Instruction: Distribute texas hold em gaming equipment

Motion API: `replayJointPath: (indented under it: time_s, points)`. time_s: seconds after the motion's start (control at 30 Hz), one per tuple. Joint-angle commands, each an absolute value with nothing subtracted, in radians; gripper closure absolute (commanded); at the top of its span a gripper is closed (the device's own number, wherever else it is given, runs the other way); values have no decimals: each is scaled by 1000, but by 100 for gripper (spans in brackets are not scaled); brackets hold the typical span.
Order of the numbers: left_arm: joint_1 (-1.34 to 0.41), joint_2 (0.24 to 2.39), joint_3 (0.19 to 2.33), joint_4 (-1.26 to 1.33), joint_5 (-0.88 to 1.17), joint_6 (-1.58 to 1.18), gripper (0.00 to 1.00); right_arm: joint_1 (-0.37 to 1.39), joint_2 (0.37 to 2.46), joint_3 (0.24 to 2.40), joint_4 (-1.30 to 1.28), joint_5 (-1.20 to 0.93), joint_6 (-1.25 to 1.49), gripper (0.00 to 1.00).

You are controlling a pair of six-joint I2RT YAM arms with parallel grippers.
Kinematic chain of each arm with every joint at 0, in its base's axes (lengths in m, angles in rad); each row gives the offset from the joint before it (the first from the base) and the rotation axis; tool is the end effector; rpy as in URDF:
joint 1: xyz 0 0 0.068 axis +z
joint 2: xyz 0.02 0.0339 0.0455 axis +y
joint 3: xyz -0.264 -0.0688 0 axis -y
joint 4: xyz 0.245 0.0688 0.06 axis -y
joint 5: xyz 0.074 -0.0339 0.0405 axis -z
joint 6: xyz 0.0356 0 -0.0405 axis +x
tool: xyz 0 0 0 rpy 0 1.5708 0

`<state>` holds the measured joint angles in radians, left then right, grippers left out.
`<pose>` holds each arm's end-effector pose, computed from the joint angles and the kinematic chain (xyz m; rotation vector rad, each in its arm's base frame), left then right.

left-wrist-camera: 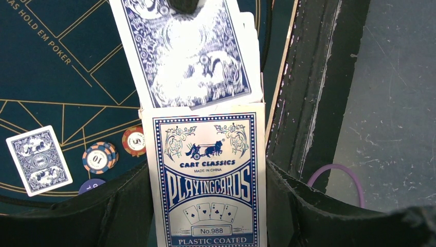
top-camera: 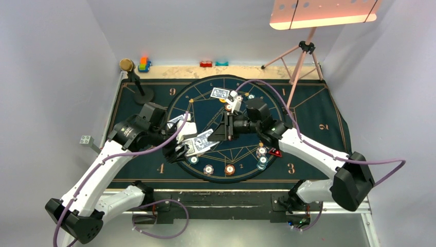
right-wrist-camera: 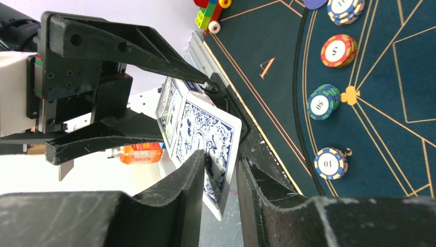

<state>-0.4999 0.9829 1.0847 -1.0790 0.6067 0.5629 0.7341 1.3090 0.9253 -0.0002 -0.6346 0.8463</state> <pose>0.1386 -0.0988 0.3322 1.4361 1.9828 -0.7390 0.2060 0.2143 0.2940 -0.3655 2.2375 1.5724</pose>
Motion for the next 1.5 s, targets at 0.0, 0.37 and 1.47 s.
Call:
replayJointPath:
  time_s: [0.0, 0.37, 1.47]
  points:
    - [-499, 967, 1124, -1051, 648, 557, 100, 702, 1251, 916, -57, -604, 809, 70]
    - [-498, 963, 1122, -1054, 647, 558, 100, 610, 1137, 919, -201, -554, 749, 90]
    - [-498, 956, 1117, -1065, 652, 567, 100, 337, 1390, 819, -424, -77, 590, 45]
